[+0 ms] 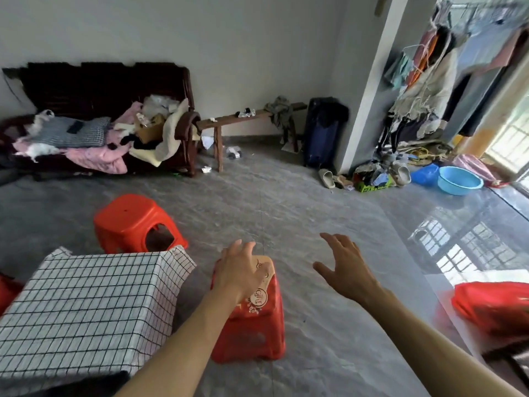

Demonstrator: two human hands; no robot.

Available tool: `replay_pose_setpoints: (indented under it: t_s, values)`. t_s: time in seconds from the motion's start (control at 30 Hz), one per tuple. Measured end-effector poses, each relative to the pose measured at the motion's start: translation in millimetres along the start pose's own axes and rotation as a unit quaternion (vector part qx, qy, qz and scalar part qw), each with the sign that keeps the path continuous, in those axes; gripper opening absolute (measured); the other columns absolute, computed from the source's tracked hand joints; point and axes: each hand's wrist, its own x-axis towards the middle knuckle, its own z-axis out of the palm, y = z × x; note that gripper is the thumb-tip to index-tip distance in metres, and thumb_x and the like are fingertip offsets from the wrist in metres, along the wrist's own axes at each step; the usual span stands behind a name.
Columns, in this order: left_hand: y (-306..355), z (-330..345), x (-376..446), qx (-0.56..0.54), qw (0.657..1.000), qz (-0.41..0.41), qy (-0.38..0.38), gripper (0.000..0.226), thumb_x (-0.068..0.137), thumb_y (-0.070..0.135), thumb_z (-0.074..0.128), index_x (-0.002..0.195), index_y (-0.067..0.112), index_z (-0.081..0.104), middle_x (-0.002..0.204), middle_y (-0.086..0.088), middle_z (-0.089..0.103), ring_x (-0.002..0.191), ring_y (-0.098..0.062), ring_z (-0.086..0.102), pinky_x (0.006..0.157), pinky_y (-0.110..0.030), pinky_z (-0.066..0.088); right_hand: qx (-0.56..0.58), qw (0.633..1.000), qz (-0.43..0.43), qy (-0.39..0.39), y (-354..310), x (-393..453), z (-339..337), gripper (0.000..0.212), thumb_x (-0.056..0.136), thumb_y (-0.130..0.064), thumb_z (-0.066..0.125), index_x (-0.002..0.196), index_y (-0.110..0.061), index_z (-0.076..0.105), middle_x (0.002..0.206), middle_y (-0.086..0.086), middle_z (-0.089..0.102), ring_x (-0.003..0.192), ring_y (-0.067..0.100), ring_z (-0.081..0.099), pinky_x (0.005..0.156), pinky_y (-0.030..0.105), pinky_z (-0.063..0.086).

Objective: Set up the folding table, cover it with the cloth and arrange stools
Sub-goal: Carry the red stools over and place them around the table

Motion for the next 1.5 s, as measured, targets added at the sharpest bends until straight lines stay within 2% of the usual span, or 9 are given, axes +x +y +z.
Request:
replay_pose_setpoints:
  t_s: [0.17,0.4,0.63,0.9,1.07,1.3,1.5]
  values:
    - [60,23,6,0.017,1.000,0.013,-0.006,0.072,0.086,0.059,0.055,0.146,0.025,0.035,0.157,-0.009,0.025,0.143,-0.028,0.025,0.115,-0.042,0.029,0.015,1.000,0.011,0.024,50,-14,-26,0.072,0.091,-0.048,0.061,0.151,-0.025,0.029,0.151,0.004,0.036,0.138,0.026,0.032,0.108,0.041,0.037]
    - [180,72,24,0.005,1.000,-0.013,0.011,0.073,0.088,0.053,0.059,0.148,0.023,0.033,0.158,-0.012,0.018,0.143,-0.031,0.022,0.115,-0.044,0.029,0.055,0.995,0.062,0.052,162,-21,-84,0.071,0.090,-0.045,0.064,0.150,-0.026,0.031,0.149,0.004,0.037,0.135,0.028,0.035,0.106,0.040,0.038]
    - [274,114,35,-0.012,1.000,0.014,-0.015,0.071,0.087,0.056,0.058,0.147,0.028,0.033,0.159,-0.007,0.018,0.144,-0.029,0.021,0.115,-0.043,0.029,0.024,0.997,0.037,0.059,235,-4,-130,0.074,0.087,-0.047,0.065,0.150,-0.026,0.032,0.150,0.005,0.037,0.137,0.027,0.033,0.107,0.044,0.039]
    - [294,127,108,0.004,0.999,0.022,-0.024,0.073,0.086,0.057,0.059,0.148,0.027,0.034,0.160,-0.009,0.017,0.145,-0.029,0.019,0.117,-0.040,0.026,0.007,0.998,0.031,0.056,276,61,-155,0.068,0.088,-0.050,0.063,0.148,-0.033,0.036,0.152,0.004,0.034,0.141,0.026,0.028,0.107,0.049,0.039]
    - [296,134,184,-0.015,0.999,0.026,-0.012,0.072,0.084,0.057,0.062,0.145,0.025,0.039,0.156,-0.011,0.023,0.141,-0.030,0.028,0.114,-0.038,0.032,-0.012,0.998,0.043,0.043,292,134,-161,0.072,0.087,-0.053,0.064,0.148,-0.033,0.032,0.155,0.004,0.031,0.142,0.025,0.028,0.110,0.048,0.038]
    - [279,110,308,-0.055,0.998,0.008,0.014,0.070,0.083,0.058,0.062,0.142,0.025,0.042,0.154,-0.014,0.028,0.139,-0.031,0.032,0.111,-0.041,0.035,-0.031,0.998,0.035,0.047,279,258,-181,0.066,0.089,-0.052,0.062,0.147,-0.037,0.035,0.155,0.003,0.030,0.142,0.025,0.028,0.110,0.049,0.038]
    - [271,88,393,-0.052,0.998,-0.007,0.032,0.070,0.084,0.056,0.062,0.143,0.024,0.042,0.155,-0.014,0.027,0.140,-0.032,0.031,0.112,-0.040,0.033,-0.033,0.999,0.010,0.025,273,346,-176,0.070,0.089,-0.053,0.061,0.149,-0.032,0.033,0.154,0.005,0.030,0.142,0.025,0.026,0.110,0.047,0.037]
